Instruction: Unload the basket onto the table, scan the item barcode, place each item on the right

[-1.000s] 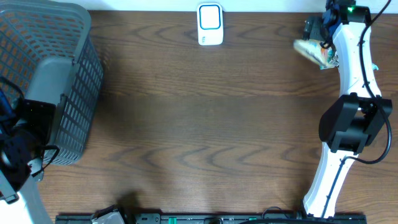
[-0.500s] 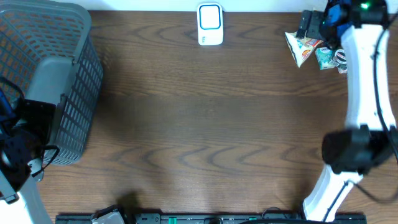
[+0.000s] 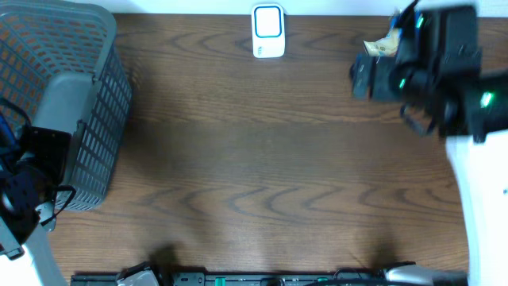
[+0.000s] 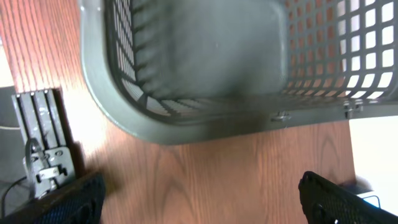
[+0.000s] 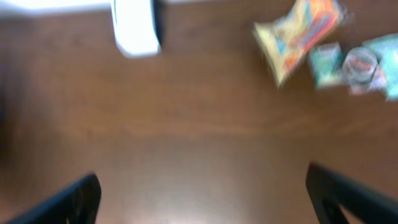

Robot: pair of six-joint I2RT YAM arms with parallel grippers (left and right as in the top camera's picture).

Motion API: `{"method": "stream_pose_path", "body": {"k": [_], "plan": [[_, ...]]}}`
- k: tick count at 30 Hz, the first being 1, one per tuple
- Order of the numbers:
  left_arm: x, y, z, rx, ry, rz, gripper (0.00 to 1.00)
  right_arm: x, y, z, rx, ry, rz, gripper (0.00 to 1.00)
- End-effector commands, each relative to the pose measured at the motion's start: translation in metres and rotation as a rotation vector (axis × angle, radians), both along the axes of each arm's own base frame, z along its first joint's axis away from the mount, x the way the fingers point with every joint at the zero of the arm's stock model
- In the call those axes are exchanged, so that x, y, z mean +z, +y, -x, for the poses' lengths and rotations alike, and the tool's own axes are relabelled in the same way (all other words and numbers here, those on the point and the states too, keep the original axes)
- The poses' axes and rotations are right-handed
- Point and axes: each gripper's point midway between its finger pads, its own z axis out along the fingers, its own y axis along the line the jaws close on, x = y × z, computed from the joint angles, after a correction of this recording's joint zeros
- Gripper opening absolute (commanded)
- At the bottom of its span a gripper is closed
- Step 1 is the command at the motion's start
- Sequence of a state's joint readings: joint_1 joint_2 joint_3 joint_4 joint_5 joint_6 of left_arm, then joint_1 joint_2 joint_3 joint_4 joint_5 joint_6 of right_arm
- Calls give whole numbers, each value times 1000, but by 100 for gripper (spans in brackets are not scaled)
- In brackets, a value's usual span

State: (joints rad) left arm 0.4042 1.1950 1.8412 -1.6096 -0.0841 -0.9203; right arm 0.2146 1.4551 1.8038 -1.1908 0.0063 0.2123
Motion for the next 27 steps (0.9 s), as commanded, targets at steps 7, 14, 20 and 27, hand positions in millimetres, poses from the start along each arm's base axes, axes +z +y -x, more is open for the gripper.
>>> {"method": "stream_pose_path", "body": {"k": [7,14,20,27], "plan": [[-4,-2,10,14,39,10,98,-51,10,94,-18,-75,-150,99],[-4,-2,10,14,39,10,98,-108,-4,134,-88,74,-153,99],[-4,-2,10,14,39,10,98,-137,-12,160,-102,224,-95,99],[-4,-2,10,14,39,10,98,-142,-15,168,-106,266,-78,99]]}}
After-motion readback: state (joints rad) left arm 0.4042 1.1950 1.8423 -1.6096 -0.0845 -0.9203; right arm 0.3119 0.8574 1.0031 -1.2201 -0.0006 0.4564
